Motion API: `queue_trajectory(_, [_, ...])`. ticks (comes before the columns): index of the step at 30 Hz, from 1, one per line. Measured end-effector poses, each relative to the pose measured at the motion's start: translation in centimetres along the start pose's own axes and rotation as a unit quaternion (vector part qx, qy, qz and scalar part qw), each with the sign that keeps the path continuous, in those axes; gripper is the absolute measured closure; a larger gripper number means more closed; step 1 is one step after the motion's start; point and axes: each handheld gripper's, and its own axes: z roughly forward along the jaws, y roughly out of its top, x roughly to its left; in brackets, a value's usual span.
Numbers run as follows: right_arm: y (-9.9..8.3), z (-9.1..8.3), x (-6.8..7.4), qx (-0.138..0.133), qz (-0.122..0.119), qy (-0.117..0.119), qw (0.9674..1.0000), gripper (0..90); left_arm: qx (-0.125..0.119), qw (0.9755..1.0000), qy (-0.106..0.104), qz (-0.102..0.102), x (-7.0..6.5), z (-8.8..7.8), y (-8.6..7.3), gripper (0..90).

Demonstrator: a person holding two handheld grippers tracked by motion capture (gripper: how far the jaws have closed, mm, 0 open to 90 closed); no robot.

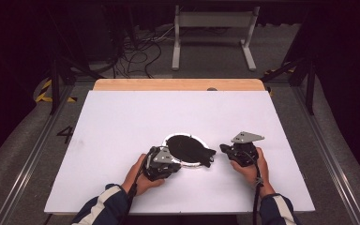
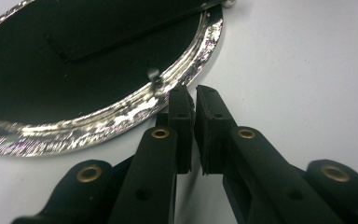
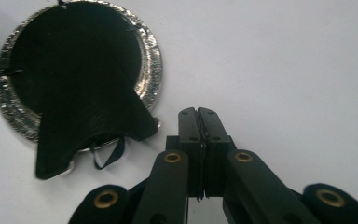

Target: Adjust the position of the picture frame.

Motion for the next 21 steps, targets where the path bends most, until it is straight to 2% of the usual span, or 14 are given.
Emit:
queue_trajectory(4, [0.1,0.8,0.0,0.012,-0.006,0.003,0.9999,89.6,-0.005,1.0,0.005,-0.001,0.0,0.3,0.1,85.3])
queue_trajectory(9, [0.4,1.5,0.6,0.016,-0.017,0.022,0.9995,89.5,-0.01,0.9998,0.016,-0.008,0.0,0.5,0.2,84.2])
queue_trajectory(11, [0.5,1.7,0.9,0.021,-0.023,0.019,0.9993,90.0,-0.011,0.9998,0.014,-0.006,0.0,0.5,0.2,84.4])
queue_trajectory(15, [0.4,1.9,0.8,0.026,-0.019,0.022,0.9992,90.0,-0.01,0.9998,0.018,-0.001,0.0,0.5,0.2,84.8])
queue_trajectory(18, [0.5,1.8,1.0,0.03,-0.029,0.019,0.9989,90.0,-0.008,0.9997,0.023,0.0,0.1,0.4,0.2,84.8])
queue_trajectory(21, [0.4,1.7,1.1,0.03,-0.028,0.027,0.9988,90.0,-0.008,0.9996,0.025,-0.003,0.5,0.3,0.0,84.8])
